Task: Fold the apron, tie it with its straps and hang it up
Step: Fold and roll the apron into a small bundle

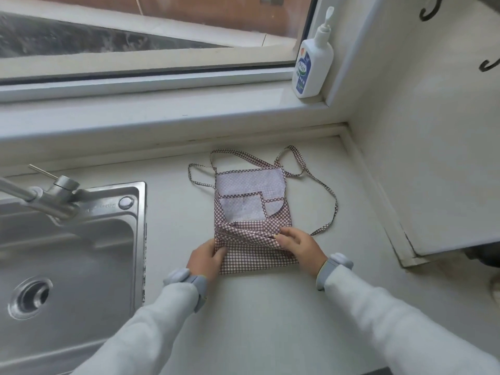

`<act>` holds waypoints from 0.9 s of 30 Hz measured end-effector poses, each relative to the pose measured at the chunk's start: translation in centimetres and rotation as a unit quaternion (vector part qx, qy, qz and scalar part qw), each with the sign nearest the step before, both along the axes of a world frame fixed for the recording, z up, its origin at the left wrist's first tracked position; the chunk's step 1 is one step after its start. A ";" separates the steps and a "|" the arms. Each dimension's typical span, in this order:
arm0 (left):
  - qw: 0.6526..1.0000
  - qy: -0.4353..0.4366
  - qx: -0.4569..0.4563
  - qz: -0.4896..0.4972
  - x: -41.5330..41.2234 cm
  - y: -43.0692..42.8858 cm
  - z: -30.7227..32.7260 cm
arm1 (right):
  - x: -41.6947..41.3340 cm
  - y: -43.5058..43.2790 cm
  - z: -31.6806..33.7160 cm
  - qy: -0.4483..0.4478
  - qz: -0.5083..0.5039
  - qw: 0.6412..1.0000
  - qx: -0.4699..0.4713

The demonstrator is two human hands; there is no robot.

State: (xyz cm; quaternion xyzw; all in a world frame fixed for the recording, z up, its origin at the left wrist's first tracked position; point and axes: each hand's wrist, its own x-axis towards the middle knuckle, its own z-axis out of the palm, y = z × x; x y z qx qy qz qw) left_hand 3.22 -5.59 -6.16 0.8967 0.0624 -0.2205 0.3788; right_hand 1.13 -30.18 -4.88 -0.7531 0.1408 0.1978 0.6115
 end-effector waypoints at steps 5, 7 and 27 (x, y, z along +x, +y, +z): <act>0.998 -0.023 0.017 0.049 0.0 -0.7 -0.1 | 0.8 0.0 -0.1 0.002 -0.013 0.999 -0.041; 0.997 -0.038 0.002 0.067 0.5 -0.9 0.2 | 1.7 -0.2 -0.8 0.022 -0.031 0.990 -0.134; 0.959 -0.231 0.079 -0.142 6.8 -0.6 0.4 | -0.9 -0.2 -3.6 -0.247 0.379 0.750 -0.482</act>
